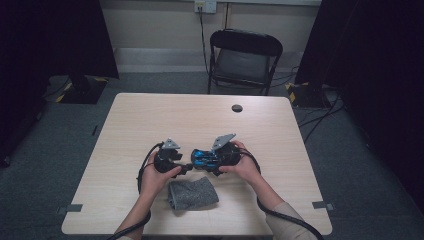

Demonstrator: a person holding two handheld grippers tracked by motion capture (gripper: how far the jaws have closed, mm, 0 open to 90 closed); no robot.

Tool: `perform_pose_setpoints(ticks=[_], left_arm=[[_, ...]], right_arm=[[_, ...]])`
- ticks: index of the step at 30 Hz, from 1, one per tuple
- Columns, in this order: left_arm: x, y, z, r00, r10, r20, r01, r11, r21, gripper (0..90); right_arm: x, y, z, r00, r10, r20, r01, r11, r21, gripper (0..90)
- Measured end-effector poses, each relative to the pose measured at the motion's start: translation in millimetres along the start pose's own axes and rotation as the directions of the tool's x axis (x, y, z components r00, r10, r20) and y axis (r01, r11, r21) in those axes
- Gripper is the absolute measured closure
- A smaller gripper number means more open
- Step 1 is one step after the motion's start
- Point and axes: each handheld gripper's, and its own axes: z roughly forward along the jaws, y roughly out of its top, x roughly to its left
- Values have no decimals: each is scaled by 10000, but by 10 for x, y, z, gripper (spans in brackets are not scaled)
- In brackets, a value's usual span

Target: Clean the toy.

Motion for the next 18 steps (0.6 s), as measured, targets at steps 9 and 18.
perform_pose_setpoints(ticks=[9, 18], left_arm=[[3, -6, -20, 10000, 9, -68, -9, 10000, -26, 320], [7, -5, -38, 10000, -38, -61, 38, 9999, -106, 316]], right_arm=[[25, 22, -43, 9993, -205, 319, 183, 9976, 662, 163], [29, -12, -54, 9994, -89, 336, 73, 9989, 467, 166]])
